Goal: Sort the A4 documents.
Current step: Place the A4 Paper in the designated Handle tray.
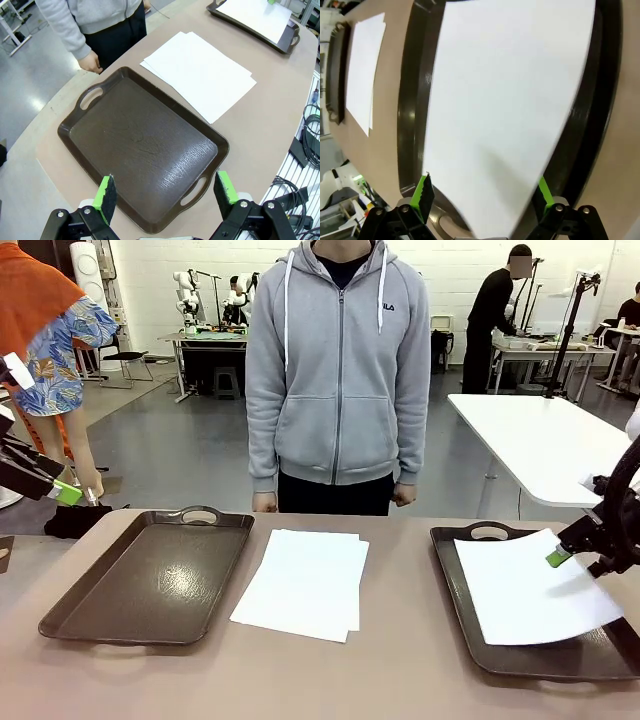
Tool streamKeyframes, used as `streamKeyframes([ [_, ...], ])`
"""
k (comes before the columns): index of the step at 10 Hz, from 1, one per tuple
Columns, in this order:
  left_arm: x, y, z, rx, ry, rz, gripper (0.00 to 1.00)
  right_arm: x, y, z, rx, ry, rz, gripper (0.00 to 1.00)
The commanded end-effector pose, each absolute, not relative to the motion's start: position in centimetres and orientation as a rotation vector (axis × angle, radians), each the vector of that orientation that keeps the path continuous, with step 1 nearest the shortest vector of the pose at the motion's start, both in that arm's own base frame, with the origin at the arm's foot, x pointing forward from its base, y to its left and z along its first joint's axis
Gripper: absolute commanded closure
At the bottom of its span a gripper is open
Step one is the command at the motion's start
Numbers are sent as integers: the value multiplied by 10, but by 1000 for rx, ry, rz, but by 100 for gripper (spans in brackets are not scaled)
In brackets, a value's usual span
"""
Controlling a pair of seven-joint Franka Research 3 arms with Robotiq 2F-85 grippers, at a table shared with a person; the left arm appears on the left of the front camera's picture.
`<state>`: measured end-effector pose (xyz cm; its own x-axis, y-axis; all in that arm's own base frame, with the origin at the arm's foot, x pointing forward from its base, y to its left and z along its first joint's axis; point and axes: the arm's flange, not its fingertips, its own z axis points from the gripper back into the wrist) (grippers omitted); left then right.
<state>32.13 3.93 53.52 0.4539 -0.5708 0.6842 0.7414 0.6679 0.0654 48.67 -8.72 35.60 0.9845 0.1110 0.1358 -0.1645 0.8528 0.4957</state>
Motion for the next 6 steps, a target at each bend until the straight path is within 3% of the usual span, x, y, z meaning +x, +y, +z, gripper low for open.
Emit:
streamKeyframes([
  [1,322,40,534,-268,-740,-820,0,476,-78,353,445,-77,142,0],
  [6,322,40,534,-268,-740,-820,0,468,-79,366,341,-129,109,0],
])
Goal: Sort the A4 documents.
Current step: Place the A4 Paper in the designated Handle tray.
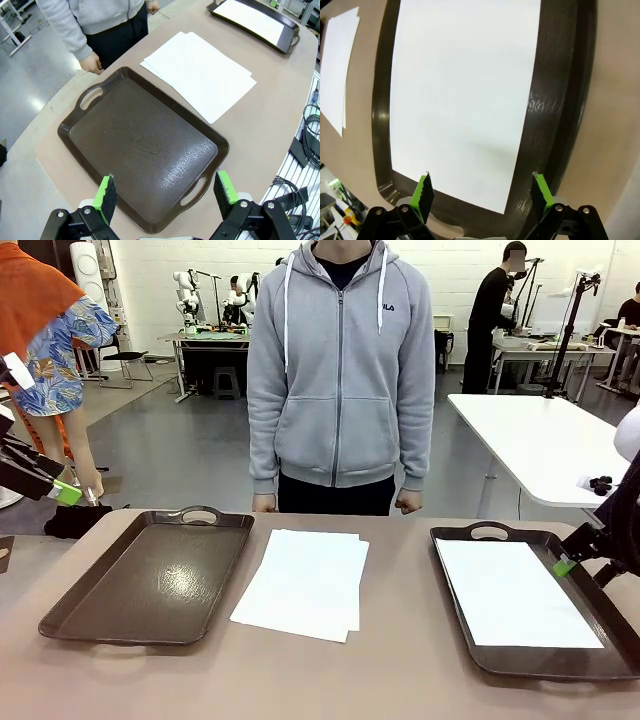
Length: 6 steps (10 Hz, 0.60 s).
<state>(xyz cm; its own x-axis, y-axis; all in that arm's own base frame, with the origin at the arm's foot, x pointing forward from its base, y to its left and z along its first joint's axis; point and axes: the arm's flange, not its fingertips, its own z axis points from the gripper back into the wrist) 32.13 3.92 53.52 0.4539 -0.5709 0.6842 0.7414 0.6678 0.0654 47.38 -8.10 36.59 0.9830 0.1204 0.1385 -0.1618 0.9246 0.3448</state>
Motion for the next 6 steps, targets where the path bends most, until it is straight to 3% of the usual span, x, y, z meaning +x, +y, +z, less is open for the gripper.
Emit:
streamKeyframes([
  [1,322,40,534,-268,-740,-820,0,468,-79,364,357,-140,112,0],
  [6,322,40,534,-268,-740,-820,0,473,-84,367,365,-126,133,0],
])
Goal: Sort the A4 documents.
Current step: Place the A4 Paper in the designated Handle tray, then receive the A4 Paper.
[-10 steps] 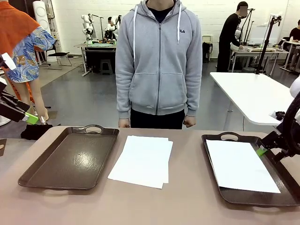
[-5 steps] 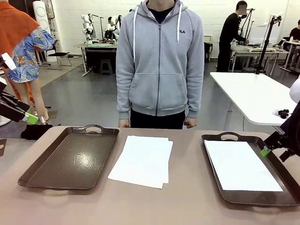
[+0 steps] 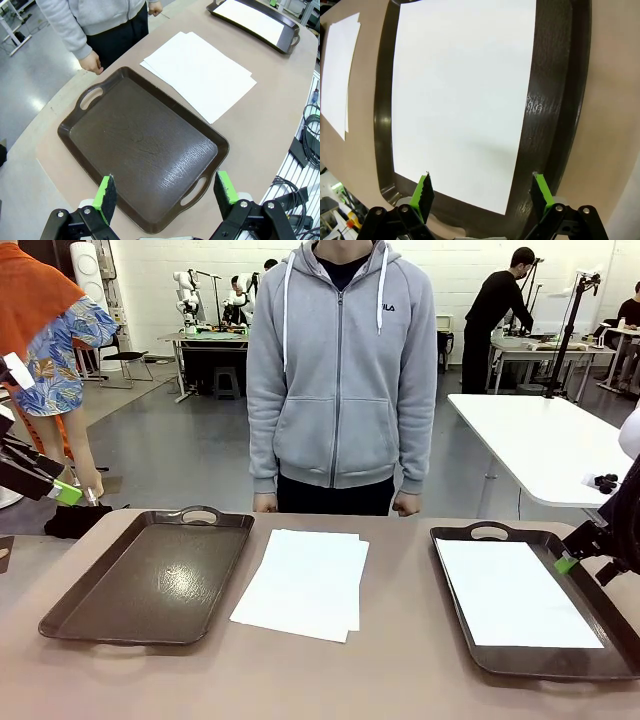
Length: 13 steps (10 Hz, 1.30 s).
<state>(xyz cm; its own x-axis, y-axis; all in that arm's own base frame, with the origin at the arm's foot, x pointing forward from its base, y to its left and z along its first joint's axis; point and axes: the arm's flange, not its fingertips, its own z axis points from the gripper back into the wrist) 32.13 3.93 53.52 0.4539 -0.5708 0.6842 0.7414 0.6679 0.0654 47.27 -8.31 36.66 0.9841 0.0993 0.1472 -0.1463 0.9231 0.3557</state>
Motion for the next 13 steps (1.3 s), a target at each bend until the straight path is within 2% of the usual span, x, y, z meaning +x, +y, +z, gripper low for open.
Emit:
streamKeyframes([
  [1,322,40,534,-268,-740,-820,0,473,-84,367,365,-126,133,0],
  [13,322,40,534,-268,-740,-820,0,473,-84,367,365,-126,133,0],
])
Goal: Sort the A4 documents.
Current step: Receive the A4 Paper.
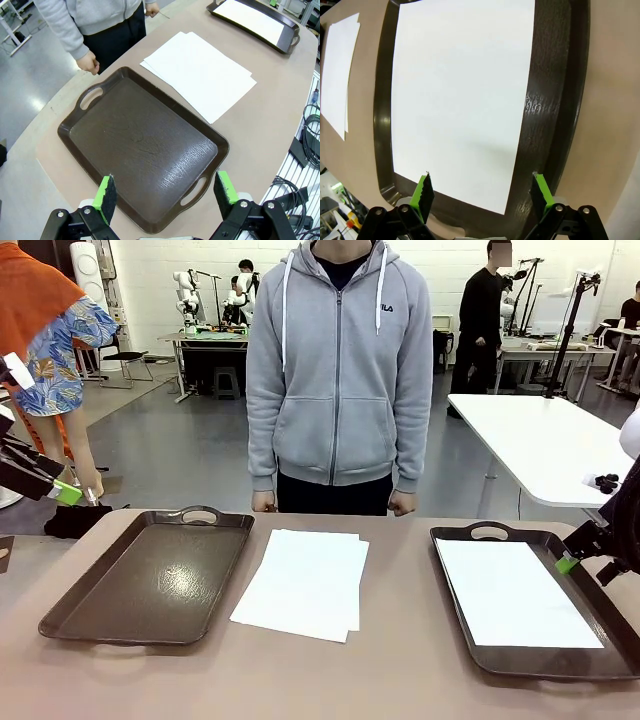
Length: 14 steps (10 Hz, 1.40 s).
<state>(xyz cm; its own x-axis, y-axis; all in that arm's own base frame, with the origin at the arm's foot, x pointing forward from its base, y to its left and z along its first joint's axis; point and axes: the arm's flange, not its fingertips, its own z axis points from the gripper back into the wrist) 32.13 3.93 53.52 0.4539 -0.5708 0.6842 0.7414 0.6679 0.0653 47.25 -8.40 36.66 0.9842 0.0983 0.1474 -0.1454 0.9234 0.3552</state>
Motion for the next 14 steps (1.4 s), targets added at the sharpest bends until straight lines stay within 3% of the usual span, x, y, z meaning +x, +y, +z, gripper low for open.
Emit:
streamKeyframes([
  [1,322,40,534,-268,-740,-820,0,473,-84,367,365,-126,133,0],
  [4,322,40,534,-268,-740,-820,0,473,-84,367,374,-128,125,0],
  [6,322,40,534,-268,-740,-820,0,427,-89,403,331,-327,197,0],
  [9,322,40,534,-268,-740,-820,0,384,-71,452,419,-501,425,0],
  [14,322,40,534,-268,-740,-820,0,359,-8,532,656,-658,900,0],
])
